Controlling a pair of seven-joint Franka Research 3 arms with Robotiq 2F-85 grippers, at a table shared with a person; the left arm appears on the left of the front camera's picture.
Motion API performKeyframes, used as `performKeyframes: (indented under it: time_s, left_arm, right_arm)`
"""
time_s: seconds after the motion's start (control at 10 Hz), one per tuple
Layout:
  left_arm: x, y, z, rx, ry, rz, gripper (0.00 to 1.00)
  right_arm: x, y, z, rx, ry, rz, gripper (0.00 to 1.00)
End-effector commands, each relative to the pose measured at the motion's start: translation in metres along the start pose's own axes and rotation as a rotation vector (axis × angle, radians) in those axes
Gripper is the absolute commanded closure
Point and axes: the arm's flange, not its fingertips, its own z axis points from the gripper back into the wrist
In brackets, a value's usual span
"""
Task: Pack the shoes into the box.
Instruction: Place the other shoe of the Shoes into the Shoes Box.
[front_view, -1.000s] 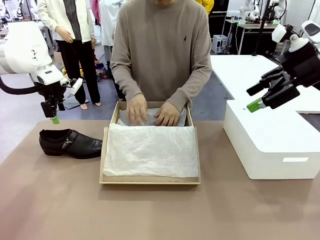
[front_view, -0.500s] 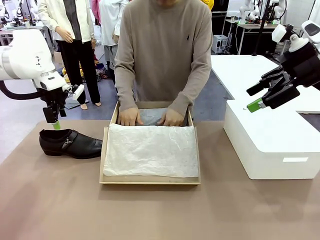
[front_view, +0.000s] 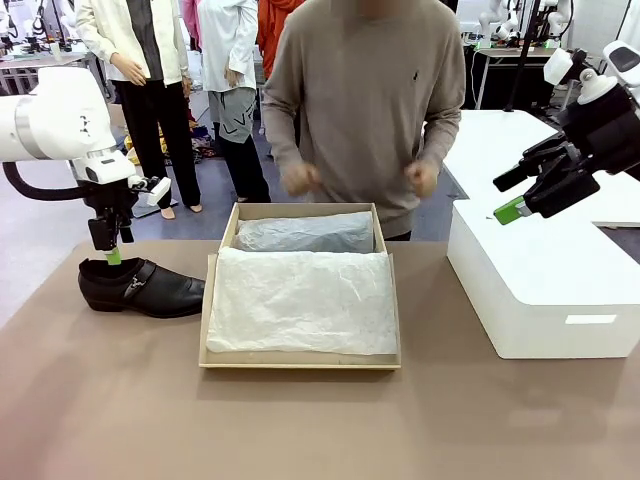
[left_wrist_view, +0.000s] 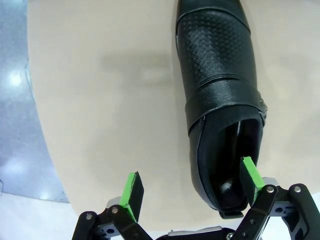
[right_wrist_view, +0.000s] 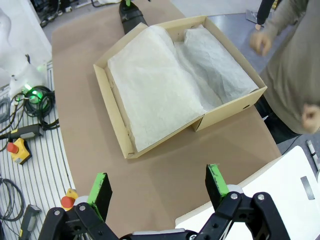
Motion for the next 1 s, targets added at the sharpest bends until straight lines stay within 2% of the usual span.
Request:
performKeyframes:
  time_s: [0.0,0.9]
  left_arm:
    - [-0.005,0.008,-0.001,-0.004,0.009,0.004,0.00]
    - [-0.017,0.022,-0.026,0.026,-0.012,0.035,0.00]
  right_arm:
    - [0.000,-0.004,-0.001,0.012,-0.030,0.024,0.00]
    - [0.000,-0.004,-0.001,0.012,-0.030,0.024,0.00]
